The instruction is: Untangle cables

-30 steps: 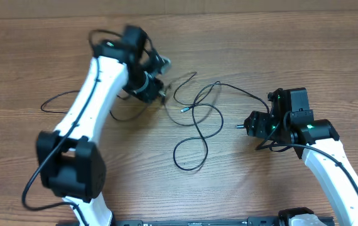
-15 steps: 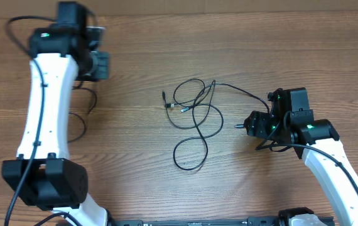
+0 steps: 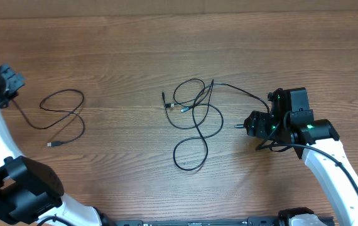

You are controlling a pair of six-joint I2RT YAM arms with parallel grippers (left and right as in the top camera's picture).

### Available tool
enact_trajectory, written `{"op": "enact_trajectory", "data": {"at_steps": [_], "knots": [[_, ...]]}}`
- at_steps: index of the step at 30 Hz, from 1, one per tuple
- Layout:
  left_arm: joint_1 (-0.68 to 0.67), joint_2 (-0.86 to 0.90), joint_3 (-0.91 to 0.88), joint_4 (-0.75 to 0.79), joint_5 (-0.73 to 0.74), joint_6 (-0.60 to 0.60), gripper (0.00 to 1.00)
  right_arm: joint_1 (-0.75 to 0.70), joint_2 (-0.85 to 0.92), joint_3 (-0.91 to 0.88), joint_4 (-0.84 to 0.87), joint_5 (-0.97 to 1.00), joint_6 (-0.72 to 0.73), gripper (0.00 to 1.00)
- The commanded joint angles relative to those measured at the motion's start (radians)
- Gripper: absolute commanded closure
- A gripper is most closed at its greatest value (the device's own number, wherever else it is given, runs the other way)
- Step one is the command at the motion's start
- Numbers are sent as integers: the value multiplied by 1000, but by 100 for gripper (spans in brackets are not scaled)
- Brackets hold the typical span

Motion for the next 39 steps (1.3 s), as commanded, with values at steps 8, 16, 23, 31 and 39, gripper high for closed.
{"op": "enact_trajectory", "data": {"at_steps": [8, 16, 23, 31, 39], "knots": [[8, -8, 14, 3, 48, -21, 28, -2, 2, -6, 4, 8, 0, 29], [-9, -5, 6, -51, 343, -18, 9, -2, 2, -6, 4, 8, 0, 29], [-122, -5, -46, -50, 357, 65, 32, -2, 2, -6, 5, 8, 0, 29], [-274, -3, -237, 42, 253, 83, 88, -3, 2, -6, 3, 8, 0, 29], [-307, -3, -480, 181, 173, 34, 96, -2, 2, -6, 3, 8, 0, 29]]}}
